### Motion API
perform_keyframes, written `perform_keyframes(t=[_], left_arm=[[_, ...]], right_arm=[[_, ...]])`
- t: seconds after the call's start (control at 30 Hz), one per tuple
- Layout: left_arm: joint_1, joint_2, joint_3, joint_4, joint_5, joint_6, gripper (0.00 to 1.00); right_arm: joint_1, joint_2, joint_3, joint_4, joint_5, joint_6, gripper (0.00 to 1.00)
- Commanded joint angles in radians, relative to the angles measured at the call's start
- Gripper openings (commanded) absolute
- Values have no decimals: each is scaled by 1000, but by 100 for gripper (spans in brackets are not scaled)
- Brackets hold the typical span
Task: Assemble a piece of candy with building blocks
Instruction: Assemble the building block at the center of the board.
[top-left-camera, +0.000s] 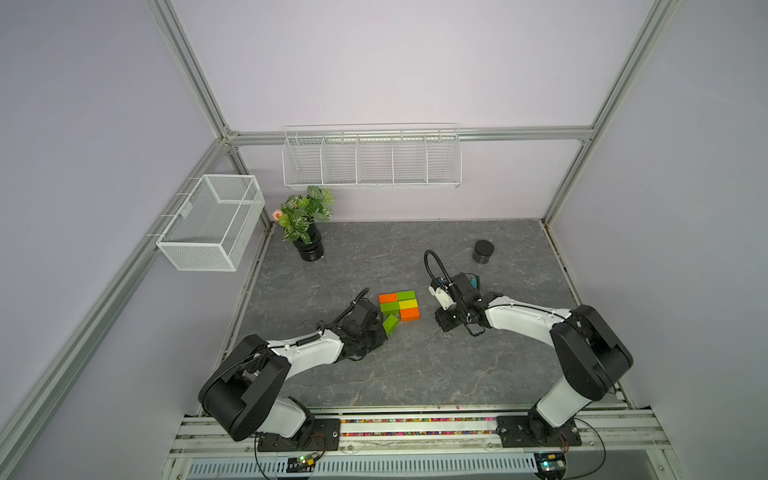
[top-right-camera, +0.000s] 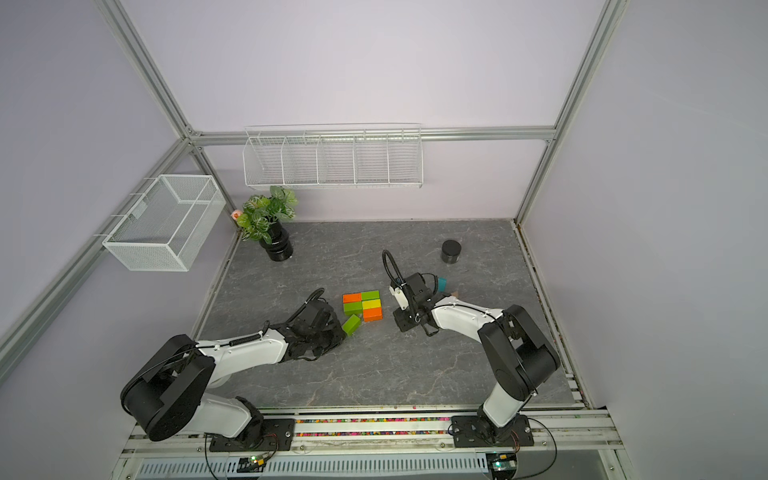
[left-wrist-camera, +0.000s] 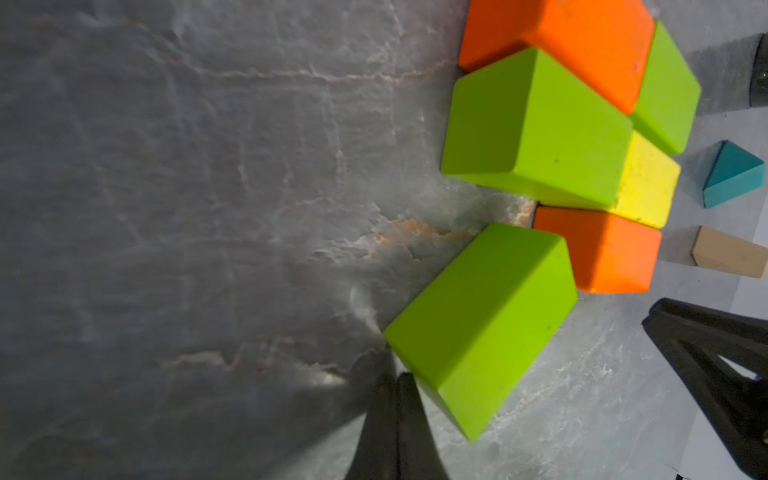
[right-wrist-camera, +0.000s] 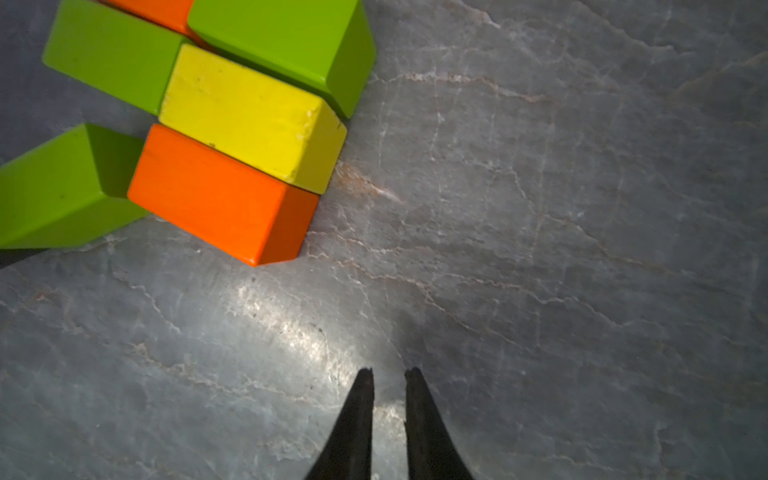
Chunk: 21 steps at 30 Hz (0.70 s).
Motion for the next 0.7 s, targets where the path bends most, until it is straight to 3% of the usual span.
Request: perform_keyframes(t=[0.0, 0.67], left_arm=[[8, 10, 18, -14, -14, -11, 0], [50, 42, 27, -10, -22, 2, 0]], right_arm=[[-4, 13, 20, -12, -16, -9, 20], [-3, 24, 26, -20, -18, -10, 20]])
